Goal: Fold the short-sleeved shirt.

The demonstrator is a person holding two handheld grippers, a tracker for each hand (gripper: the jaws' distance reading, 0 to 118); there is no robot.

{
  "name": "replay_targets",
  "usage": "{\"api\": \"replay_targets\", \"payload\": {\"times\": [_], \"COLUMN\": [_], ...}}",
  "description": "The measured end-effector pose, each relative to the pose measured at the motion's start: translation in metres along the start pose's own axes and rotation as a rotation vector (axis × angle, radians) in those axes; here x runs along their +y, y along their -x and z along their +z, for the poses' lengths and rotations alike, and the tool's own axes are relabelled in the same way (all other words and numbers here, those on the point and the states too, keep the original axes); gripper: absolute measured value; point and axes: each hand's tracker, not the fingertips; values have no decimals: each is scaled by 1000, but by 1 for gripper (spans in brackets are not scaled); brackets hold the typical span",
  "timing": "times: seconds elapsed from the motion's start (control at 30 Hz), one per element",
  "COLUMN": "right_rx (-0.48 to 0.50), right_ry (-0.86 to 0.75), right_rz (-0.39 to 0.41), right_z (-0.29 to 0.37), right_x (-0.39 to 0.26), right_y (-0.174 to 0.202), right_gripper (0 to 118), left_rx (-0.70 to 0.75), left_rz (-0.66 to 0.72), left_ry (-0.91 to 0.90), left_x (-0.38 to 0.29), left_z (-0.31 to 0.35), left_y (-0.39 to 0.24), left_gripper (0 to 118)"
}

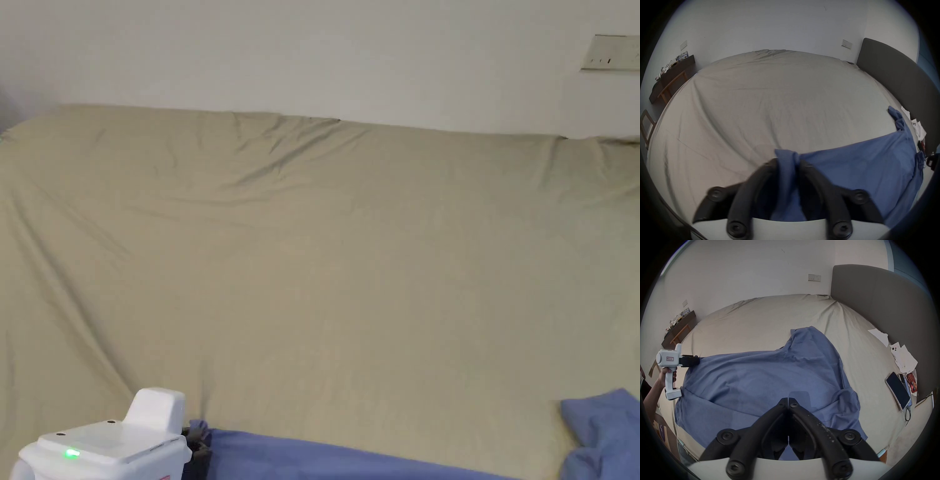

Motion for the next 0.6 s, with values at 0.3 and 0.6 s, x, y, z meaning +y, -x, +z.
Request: {"api": "replay_targets", "payload": {"times": [0.3, 0.6], "right_rx": [-40, -105], "right_ry": [-92, -80], "right_rz": [-90, -79], "right_z": [-7, -98], "right_x": [14, 73], "right_y": [-40, -109], "right_gripper": [2, 94], "left_rx": [-31, -20], "left_rz": [70, 50], "left_ry": [-49, -49], "left_x": [-2, -4], "left_z": [41, 61], "left_y": [-2, -11], "left_gripper": [8, 8]}}
